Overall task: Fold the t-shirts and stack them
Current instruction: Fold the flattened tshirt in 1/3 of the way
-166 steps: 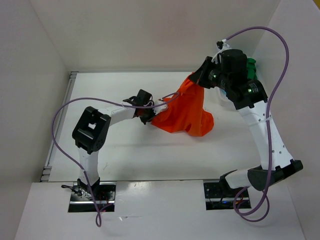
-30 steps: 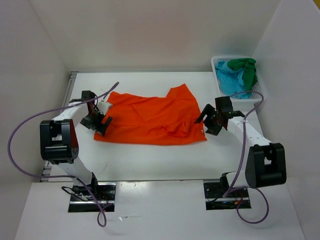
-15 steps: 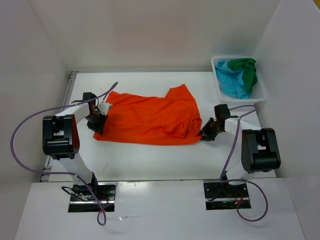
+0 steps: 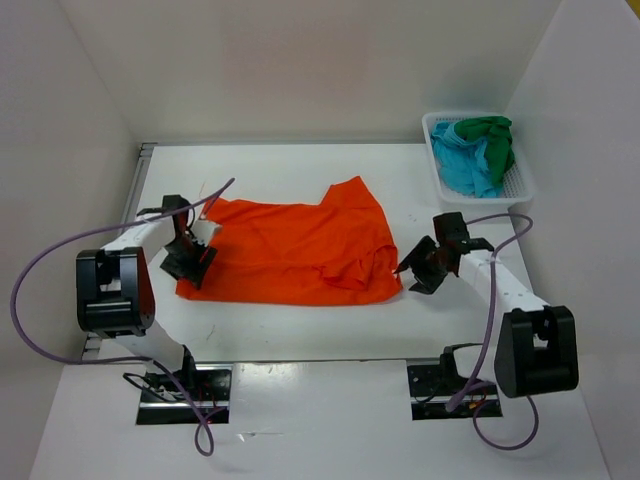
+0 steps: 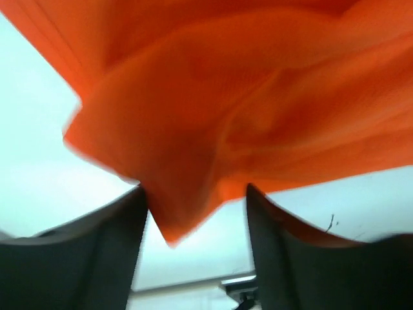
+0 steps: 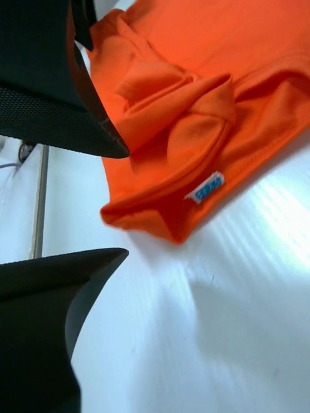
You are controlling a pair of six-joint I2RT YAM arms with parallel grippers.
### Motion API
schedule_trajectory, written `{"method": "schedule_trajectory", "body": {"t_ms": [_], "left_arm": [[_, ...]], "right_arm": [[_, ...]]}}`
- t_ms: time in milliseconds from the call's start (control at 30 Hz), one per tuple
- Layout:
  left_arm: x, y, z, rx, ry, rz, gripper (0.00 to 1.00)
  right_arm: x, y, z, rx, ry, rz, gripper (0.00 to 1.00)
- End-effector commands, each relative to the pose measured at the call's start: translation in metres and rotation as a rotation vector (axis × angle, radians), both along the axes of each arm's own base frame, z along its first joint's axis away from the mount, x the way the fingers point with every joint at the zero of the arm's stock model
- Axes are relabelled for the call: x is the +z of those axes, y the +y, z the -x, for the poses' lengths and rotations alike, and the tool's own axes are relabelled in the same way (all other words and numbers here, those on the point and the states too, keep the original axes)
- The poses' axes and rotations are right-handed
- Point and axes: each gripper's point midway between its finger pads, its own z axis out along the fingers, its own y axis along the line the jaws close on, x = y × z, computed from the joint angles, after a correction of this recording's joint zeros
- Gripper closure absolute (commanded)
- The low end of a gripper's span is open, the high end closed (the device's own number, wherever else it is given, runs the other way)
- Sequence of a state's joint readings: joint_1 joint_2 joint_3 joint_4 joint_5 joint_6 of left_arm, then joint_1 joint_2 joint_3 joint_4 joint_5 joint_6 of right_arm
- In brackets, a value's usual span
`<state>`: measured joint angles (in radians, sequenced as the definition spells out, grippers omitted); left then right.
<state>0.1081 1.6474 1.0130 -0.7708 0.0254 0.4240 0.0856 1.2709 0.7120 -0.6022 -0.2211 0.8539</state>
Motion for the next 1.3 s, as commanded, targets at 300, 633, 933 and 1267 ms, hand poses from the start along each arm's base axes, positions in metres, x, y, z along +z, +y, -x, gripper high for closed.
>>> {"method": "schedule_trajectory", "body": {"t_ms": [300, 633, 933, 1267], "left_arm": [[0.16, -0.011, -0.085, -0.163, -0.518, -0.199, 0.1], [0.098, -0.282, -0.05, -1.124, -0.525, -0.001, 0.1], [0.057, -0.355, -0.041, -1.201, -0.448, 0.135, 0.31], [0.034, -0.371, -0.008, -1.266, -0.329, 0.207, 0.35]], "right_arm": [[0.035, -0.005, 0.007, -0.077, -0.085, 0.06, 0.36], [-0.005, 0.002, -0.005, -0.068, -0.072, 0.046, 0.34], [-0.013, 0.001, -0.003, -0.052, -0.067, 0.055, 0.34], [-0.023, 0.004, 0.001, -0.035, -0.044, 0.046, 0.34]]}}
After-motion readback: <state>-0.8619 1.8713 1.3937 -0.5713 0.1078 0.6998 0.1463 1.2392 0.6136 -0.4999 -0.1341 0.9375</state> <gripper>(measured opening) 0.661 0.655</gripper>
